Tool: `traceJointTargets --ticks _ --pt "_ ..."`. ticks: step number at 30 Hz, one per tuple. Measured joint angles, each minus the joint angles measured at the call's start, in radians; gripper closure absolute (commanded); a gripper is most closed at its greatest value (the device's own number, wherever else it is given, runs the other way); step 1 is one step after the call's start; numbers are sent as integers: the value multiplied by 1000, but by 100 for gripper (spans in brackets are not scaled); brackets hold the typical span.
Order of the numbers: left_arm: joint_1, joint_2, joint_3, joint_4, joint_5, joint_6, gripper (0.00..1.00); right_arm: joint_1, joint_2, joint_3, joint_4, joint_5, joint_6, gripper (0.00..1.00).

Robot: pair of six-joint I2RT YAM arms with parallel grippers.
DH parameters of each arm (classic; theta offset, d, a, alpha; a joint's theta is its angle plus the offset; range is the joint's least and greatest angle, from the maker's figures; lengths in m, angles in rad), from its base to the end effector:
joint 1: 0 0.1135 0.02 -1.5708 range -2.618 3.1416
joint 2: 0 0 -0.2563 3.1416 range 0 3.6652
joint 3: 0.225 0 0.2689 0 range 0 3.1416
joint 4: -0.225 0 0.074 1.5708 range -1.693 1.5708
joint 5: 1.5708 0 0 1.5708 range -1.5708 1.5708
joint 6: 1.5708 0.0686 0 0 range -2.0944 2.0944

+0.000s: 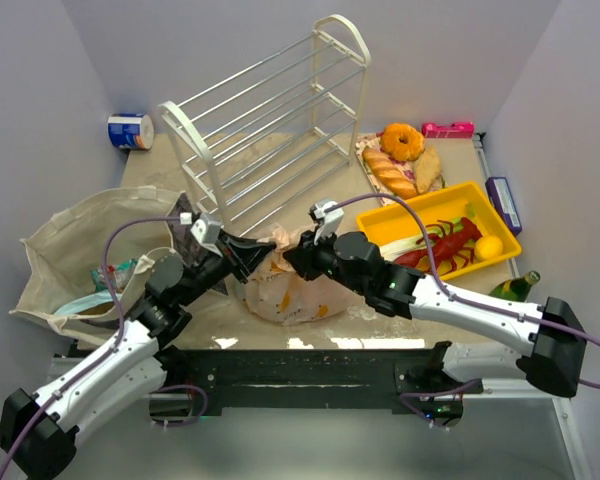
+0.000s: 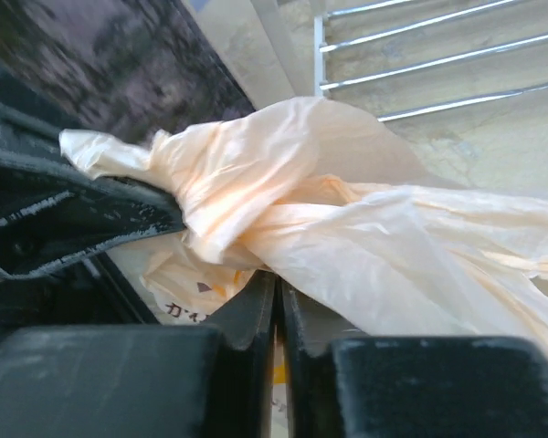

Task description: Place the mixed food into the grocery bags and tie them

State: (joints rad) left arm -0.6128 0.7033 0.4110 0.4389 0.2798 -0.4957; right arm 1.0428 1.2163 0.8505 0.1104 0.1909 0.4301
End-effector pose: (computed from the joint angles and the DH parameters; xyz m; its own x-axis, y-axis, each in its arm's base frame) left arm 0.1783 -0.1485 0.2816 -0.2641 -0.3731 -0.8894 0.7397 0.5134 -0.4351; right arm 0.1795 0.2820 0.2804 -0.4308 0.0740 -0.8994 -0.6337 0.6847 0.3599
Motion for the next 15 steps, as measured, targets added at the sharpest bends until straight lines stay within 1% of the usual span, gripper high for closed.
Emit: traceJointTargets --ticks 1,3,6,9,12,13,15 --pt "-1 -21 -19 26 -2 -1 100 0 -18 0 -1 9 2 46" --pt "-3 -55 -56 71 -6 -2 100 0 -42 0 -9 5 24 34" --pt "-9 -81 -87 96 -24 5 100 0 -80 0 -21 -31 76 31" --pt "-11 -95 -102 101 -54 26 100 0 -140 -14 -16 -81 178 30" --pt "-13 -95 -110 117 -76 44 100 0 -232 -66 19 -107 309 28" --pt "-18 -95 -111 123 -83 48 100 0 -262 -86 34 -110 363 26" --pt "-29 -93 -117 137 -97 60 100 0 -293 -107 53 -115 455 25"
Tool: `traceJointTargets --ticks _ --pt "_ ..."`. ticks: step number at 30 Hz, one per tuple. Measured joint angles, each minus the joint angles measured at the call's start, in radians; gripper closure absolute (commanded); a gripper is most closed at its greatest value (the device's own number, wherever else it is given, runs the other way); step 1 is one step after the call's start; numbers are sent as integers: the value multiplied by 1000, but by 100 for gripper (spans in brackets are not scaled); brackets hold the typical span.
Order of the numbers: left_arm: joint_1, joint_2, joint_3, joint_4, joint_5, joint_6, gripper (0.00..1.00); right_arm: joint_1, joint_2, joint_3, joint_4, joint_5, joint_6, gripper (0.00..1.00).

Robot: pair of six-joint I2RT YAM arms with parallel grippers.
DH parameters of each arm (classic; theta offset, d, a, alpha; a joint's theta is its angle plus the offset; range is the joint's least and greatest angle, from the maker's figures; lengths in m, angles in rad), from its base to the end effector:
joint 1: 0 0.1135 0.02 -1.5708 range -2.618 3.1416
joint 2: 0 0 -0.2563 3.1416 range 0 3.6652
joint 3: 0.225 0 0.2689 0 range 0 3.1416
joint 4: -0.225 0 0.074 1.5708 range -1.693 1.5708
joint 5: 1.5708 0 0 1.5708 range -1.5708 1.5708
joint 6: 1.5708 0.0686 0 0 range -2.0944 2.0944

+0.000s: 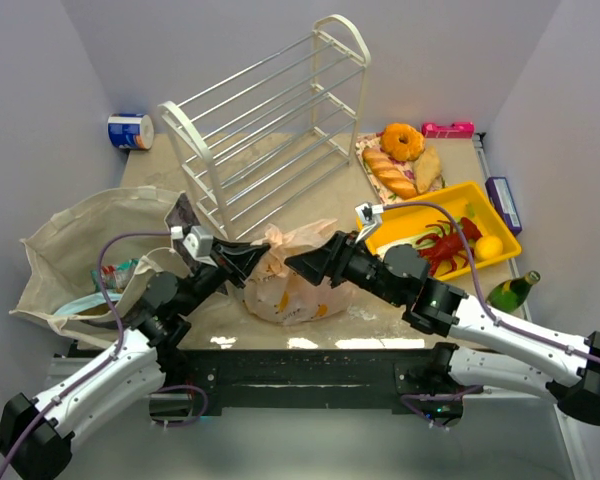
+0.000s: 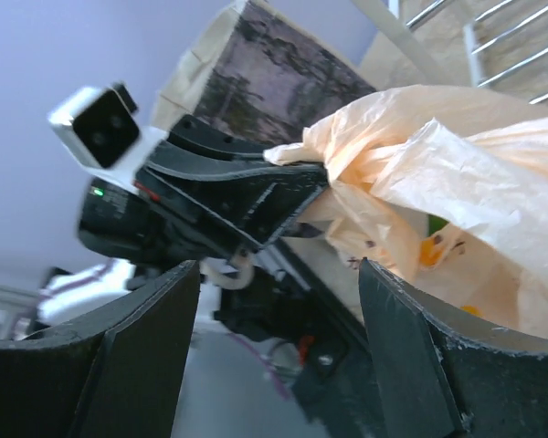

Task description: Place the mixed food into the grocery bags and tie them

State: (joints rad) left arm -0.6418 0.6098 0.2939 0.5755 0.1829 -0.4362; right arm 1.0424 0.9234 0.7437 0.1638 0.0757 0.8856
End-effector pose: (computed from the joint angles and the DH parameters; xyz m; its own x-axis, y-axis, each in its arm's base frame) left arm 0.1643 -0.1383 0.2722 -0.1218 -0.4276 -0.8957 0.7480 0.5536 -0.3660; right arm 0.1438 0.2361 0.3279 -0.6423 0.4311 -0.6337 -0.5146 0.3701 0.7734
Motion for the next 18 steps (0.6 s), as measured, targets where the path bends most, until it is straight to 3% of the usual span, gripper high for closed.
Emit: traceJointTargets --ticks 7,18 --pt "-59 0 -29 45 -73 37 100 0 38 -24 87 -13 334 18" --pt "-88 23 -32 90 -120 63 100 0 229 -88 214 27 640 14"
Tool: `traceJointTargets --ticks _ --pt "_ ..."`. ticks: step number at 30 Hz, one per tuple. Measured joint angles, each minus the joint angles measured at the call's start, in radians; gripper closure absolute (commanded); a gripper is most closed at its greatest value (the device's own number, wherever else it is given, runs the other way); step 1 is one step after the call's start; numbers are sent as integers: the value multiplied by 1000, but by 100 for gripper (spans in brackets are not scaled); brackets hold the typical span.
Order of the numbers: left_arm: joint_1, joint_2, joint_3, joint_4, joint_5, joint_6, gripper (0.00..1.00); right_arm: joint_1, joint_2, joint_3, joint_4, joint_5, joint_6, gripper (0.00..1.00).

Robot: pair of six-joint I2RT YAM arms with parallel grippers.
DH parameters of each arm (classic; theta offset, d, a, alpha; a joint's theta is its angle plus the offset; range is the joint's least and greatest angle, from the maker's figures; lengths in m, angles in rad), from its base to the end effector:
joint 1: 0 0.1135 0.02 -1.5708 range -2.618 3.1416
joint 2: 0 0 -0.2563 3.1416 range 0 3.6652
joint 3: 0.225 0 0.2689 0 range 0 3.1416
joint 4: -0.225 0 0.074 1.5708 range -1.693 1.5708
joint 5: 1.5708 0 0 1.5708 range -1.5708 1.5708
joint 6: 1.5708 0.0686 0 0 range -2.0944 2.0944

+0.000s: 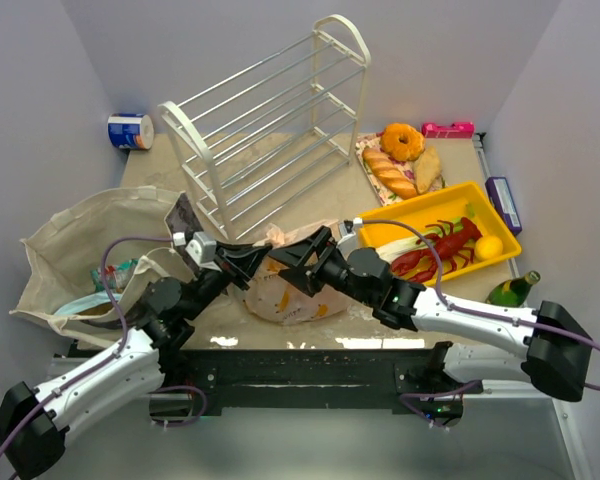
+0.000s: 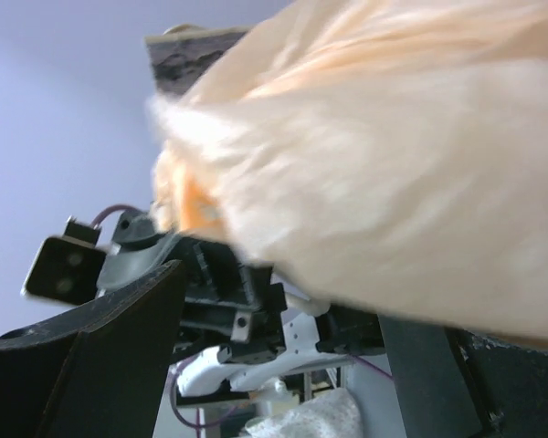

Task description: Place the mixed food into the grocery bags and tie them

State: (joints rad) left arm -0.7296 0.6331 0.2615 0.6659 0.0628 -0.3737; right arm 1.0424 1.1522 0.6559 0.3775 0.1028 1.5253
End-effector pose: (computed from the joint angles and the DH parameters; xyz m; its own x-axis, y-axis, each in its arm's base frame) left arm 0.1579 -0.1470 0.2672 -0.0579 -0.4370 -0.8976 0.7400 0.5848 -0.3324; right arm 0.1655 0.2695 0.2588 -0.8096 0.5842 -0.0573 0.0230 0.1291 0.9914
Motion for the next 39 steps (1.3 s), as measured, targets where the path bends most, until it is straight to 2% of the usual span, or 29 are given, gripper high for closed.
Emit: traceJointTargets --ticks 9,16,20,27,32,39 --pt "-8 -6 -34 26 -5 4 100 0 55 -26 109 94 133 15" --pt "-13 -20 -53 36 -9 4 100 0 68 -26 166 137 153 15" --pt "-13 -28 -64 51 -3 4 100 0 103 -26 189 153 173 20" --pt "-21 -21 -66 60 27 23 100 -6 180 -7 228 169 191 34" --pt "-32 -37 -92 79 48 36 100 -18 189 15 238 195 191 52" --pt "-39 -62 -124 92 60 53 100 -17 135 34 170 267 151 60"
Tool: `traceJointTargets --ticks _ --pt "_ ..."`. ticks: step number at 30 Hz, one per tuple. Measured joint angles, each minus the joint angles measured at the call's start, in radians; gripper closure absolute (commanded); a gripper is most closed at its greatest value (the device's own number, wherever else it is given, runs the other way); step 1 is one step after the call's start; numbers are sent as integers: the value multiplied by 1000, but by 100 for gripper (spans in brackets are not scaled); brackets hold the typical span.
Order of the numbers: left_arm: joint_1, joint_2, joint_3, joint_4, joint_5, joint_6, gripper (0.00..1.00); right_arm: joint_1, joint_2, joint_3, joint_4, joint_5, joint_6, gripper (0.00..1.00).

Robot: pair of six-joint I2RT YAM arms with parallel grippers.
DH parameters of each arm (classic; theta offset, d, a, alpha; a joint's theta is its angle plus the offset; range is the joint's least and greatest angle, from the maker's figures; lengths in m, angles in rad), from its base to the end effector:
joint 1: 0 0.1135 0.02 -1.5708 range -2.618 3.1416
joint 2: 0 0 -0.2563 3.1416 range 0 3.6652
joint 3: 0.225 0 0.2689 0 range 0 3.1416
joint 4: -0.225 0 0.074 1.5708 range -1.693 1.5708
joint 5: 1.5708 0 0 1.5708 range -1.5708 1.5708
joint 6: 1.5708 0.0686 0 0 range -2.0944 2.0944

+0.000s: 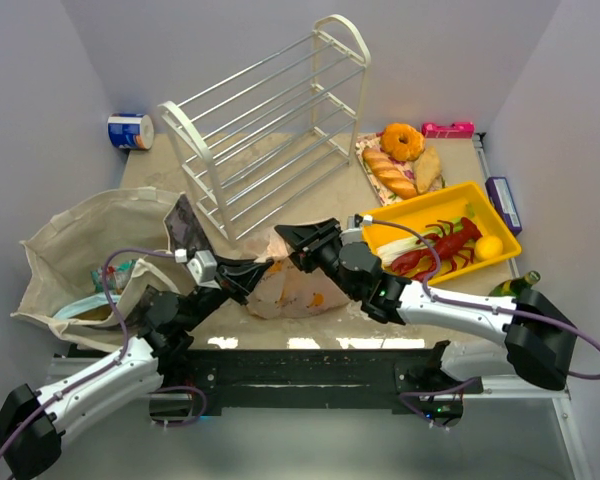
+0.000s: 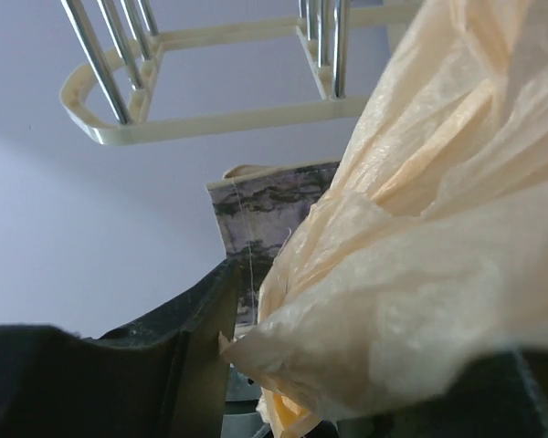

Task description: Place the mixed food into the grocery bags and tie them

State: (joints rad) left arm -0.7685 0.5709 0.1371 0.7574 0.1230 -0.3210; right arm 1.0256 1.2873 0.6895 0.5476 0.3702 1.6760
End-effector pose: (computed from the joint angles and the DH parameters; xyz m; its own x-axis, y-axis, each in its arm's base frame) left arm 0.1395 -0.1465 0.2414 -0.0271 -0.4093 -0.9120 0.8061 0.5306 -0.2621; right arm 0.1957 0.2749 0.2547 -0.6036 0.7925 0.0868 0.0899 -0.0406 0.9951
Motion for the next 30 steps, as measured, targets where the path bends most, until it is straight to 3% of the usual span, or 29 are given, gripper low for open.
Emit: traceJointTargets --ticks 9,12,13,16,18,19,22,30 --pt "-7 54 1 39 6 0 100 0 16 14 4 32 -40 85" --pt "-7 82 5 26 11 0 80 -2 67 14 46 26 -45 97" --pt "-7 88 10 15 13 -1 62 -4 80 14 59 20 -53 98" --pt "-11 86 40 -45 26 -1 40 -16 85 14 75 8 -87 98" --pt "-15 63 74 -107 30 -9 32 -32 70 14 75 0 -127 98" --pt "-18 45 94 -142 30 -11 20 -35 61 14 75 -7 -150 100" --pt "-18 -24 158 -240 12 -25 9 -95 23 14 65 -78 -236 100" --pt "-18 -35 397 -481 -166 -67 4 -251 -13 18 54 -304 -406 100"
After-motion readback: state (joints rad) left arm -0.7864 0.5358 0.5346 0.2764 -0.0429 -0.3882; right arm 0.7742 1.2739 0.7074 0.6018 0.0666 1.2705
